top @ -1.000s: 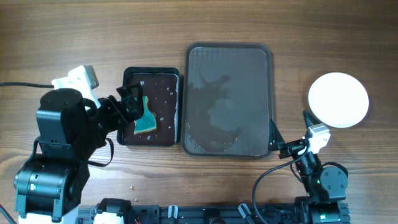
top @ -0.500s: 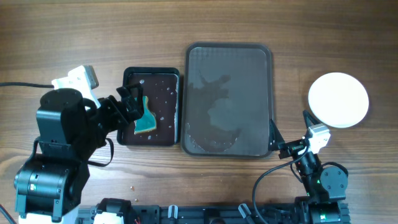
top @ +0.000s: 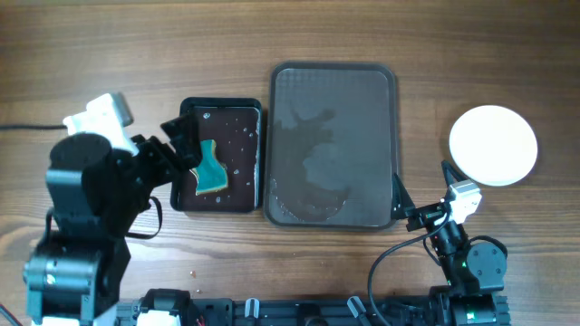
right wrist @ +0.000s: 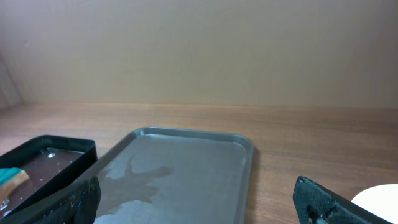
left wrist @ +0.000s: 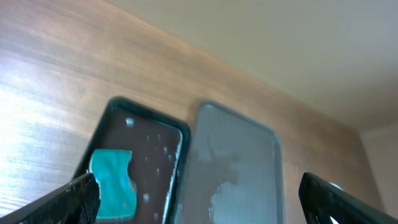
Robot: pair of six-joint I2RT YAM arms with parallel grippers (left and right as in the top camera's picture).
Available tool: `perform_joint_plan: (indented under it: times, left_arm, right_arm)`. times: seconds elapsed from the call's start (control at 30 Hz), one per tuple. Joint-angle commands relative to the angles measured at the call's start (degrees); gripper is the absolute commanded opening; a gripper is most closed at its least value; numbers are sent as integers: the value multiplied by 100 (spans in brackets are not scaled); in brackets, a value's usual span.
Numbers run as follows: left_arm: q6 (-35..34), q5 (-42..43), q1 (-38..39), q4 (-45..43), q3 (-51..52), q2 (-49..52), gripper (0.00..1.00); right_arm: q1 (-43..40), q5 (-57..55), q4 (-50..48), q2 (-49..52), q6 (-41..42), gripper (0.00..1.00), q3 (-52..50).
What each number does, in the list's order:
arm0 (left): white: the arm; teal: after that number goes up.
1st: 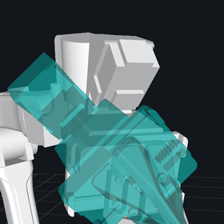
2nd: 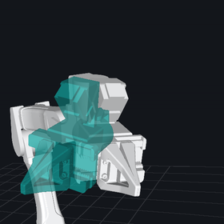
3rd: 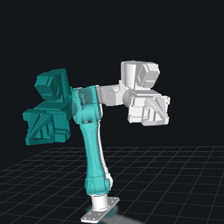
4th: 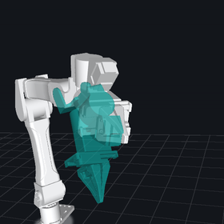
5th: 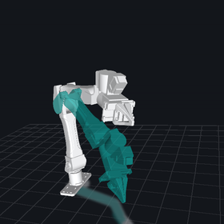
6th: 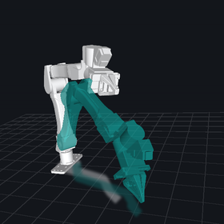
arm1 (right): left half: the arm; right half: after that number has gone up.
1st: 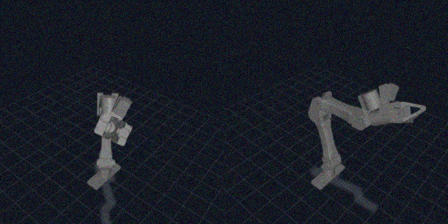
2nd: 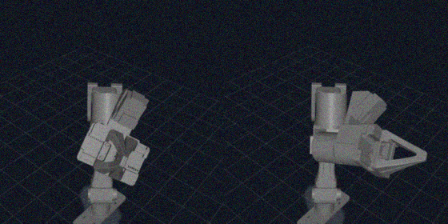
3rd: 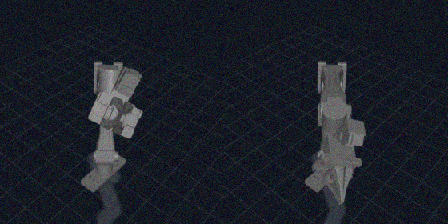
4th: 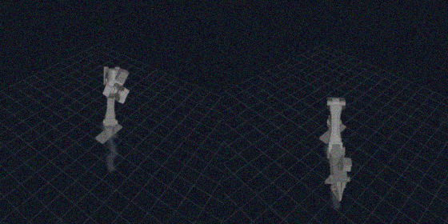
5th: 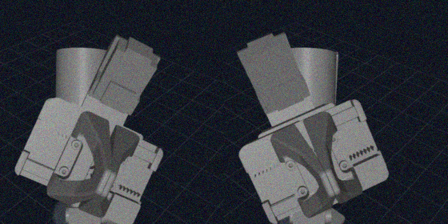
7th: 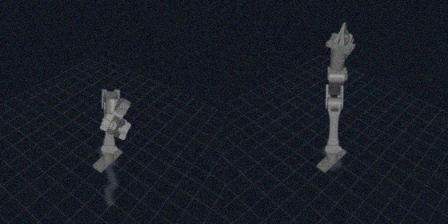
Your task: Clean dirty plates on tray and stack at the side
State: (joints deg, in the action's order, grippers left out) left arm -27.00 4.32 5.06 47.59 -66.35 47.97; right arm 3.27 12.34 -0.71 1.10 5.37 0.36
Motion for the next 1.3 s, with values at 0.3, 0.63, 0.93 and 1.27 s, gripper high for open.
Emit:
perform_joint_plan:
  times: [0.3,0.63,0.93,1.27]
  left_arm:
    - [107,136,-658,-2564,4072,-3167,100]
    - [90,-177,-640,-3508,5827,-4780,100]
    - [136,-284,-551,-4332,6605,-4780,100]
    - [131,-289,-490,-4332,6603,-4780,100]
  right_arm:
    - [-28,-79,-31,-90,79,100,-7]
    - [-28,-79,-31,-90,81,100,-7]
    - [-28,-79,-31,-90,79,100,-7]
    - [-28,-79,-31,-90,81,100,-7]
